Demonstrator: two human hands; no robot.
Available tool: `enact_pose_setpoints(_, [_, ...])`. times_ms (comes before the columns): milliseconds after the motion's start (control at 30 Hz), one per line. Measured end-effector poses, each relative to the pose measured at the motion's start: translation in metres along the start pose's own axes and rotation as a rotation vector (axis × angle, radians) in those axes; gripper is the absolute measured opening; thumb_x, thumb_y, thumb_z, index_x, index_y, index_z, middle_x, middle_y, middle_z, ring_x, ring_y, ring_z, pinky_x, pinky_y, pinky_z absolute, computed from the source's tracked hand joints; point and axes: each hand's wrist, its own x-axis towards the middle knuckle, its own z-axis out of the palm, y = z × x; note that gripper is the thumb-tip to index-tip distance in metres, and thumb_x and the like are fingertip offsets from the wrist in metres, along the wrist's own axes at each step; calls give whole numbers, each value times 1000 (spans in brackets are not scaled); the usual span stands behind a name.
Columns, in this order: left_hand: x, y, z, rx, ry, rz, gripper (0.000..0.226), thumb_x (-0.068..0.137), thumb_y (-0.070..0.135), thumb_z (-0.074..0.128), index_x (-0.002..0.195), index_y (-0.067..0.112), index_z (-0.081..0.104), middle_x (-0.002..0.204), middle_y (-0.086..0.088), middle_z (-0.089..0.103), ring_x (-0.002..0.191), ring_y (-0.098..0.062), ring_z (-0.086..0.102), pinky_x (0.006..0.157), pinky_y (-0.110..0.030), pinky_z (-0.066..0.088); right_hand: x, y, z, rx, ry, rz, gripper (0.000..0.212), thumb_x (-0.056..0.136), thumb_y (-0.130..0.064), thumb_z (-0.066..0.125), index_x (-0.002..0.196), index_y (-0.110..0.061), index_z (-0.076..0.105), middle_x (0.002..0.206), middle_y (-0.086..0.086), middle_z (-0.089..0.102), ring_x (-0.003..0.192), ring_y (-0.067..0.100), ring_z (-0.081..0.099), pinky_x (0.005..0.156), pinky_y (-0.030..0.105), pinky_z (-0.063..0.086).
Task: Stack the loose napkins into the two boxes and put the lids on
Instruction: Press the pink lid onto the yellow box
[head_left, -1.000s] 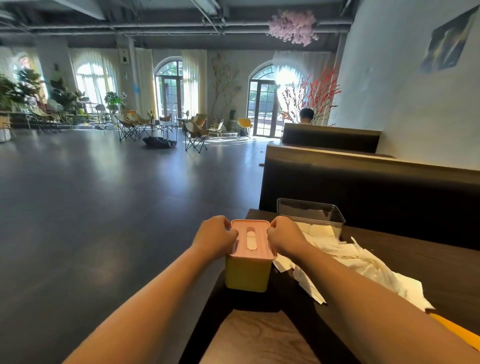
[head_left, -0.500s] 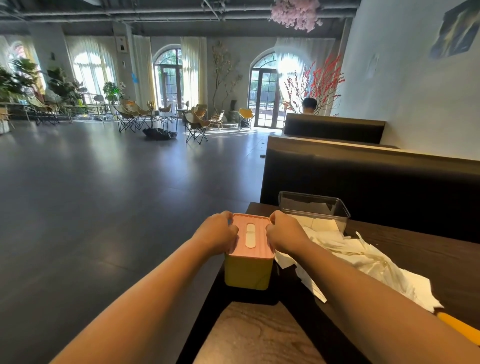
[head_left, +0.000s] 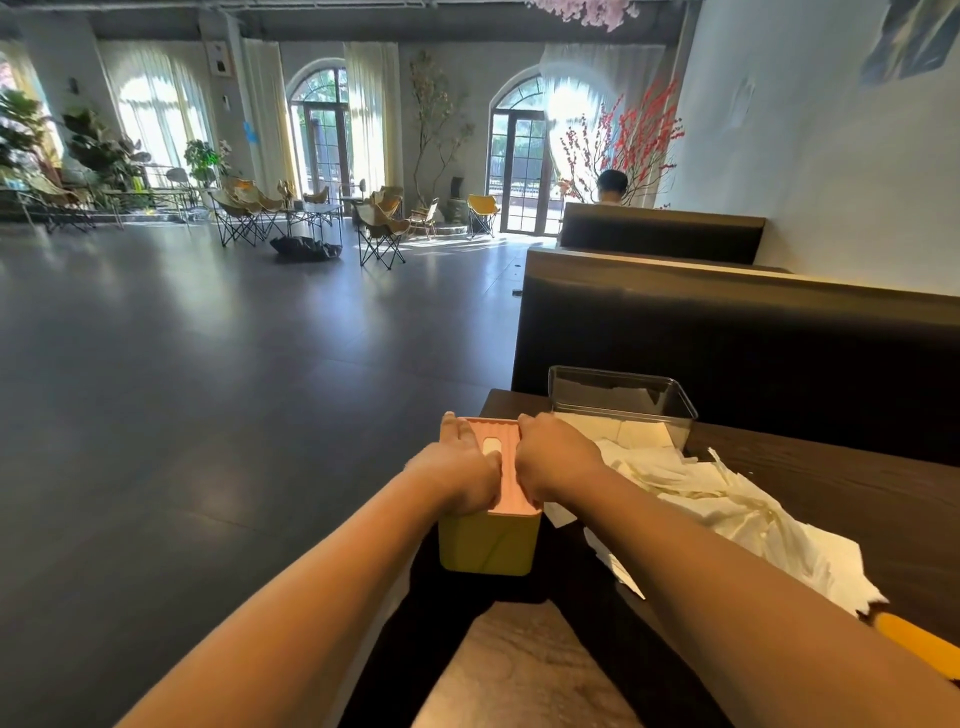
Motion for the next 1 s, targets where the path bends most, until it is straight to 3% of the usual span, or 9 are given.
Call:
enact_pose_setpoints(100, [-9, 1, -4, -95, 14, 3, 67, 113, 37, 32, 166, 4, 8, 171, -26, -11, 159, -45, 10, 127, -48, 24, -1, 3, 3, 31, -19, -36, 80, 87, -20, 82, 157, -19, 43, 162, 5, 40, 133, 32, 54, 99, 37, 57])
enact_pose_setpoints(167, [-16, 1, -7, -346, 87, 23, 56, 113, 30, 38, 162, 8, 25, 167, -27, 21, 152, -43, 31, 124, -50, 36, -6, 5, 3, 165, -16, -43, 75, 97, -19, 71, 162, -20, 34, 168, 3, 34, 141, 32, 49, 102, 36, 56])
enact_pose_setpoints(200, [-22, -1, -5, -579, 157, -9, 51, 112, 29, 40, 159, 12, 30, 155, -20, 41, 138, -36, 50, 115, -48, 48, -11, 6, 2, 326, -9, -10, 66, 104, -22, 62, 163, -23, 31, 166, 3, 37, 140, 30, 51, 96, 32, 57])
enact_pose_setpoints(267, [-25, -7, 0, -978, 237, -124, 52, 111, 32, 45, 159, 22, 29, 129, -9, 58, 110, -27, 67, 95, -47, 60, -22, 7, 4, 736, 23, 110, 54, 111, -34, 45, 163, -27, 31, 160, 4, 46, 134, 25, 56, 81, 23, 55])
enact_pose_setpoints(367, [-38, -7, 7, -1367, 32, -299, 51, 107, 47, 51, 149, 18, 46, 117, -12, 74, 98, -33, 77, 91, -50, 62, -37, 5, 11, 1204, -126, 344, 49, 111, -42, 39, 154, -21, 42, 142, 7, 62, 122, 26, 65, 82, 35, 60])
enact_pose_setpoints(467, [-58, 8, 3, -1477, -154, -336, 41, 109, 48, 48, 128, 14, 62, 113, -12, 79, 97, -33, 79, 84, -45, 64, -58, 10, 13, 1596, -326, 465, 41, 110, -46, 42, 126, -17, 65, 106, 9, 80, 100, 29, 76, 78, 39, 64])
enact_pose_setpoints(567, [-74, 23, -6, -1478, -180, -302, 40, 110, 48, 46, 130, 17, 61, 124, -11, 75, 102, -33, 77, 70, -41, 62, -72, 19, 7, 1725, -343, 441, 43, 108, -52, 43, 124, -22, 68, 104, 9, 81, 98, 32, 78, 82, 43, 65])
enact_pose_setpoints(767, [-96, 75, -22, -1416, -87, -186, 38, 109, 52, 44, 120, 22, 65, 109, -7, 79, 94, -31, 77, 69, -44, 61, -88, 65, -28, 1681, -146, 378, 35, 108, -49, 44, 122, -25, 66, 105, 6, 80, 100, 30, 77, 90, 47, 63])
enact_pose_setpoints(1000, [-106, 163, -8, -1329, -154, 27, 51, 101, 67, 48, 134, 30, 55, 130, 1, 67, 123, -32, 64, 106, -57, 52, -121, 171, -49, 1728, 20, 414, 32, 107, -48, 49, 122, -25, 66, 105, 6, 81, 99, 31, 77, 93, 53, 61])
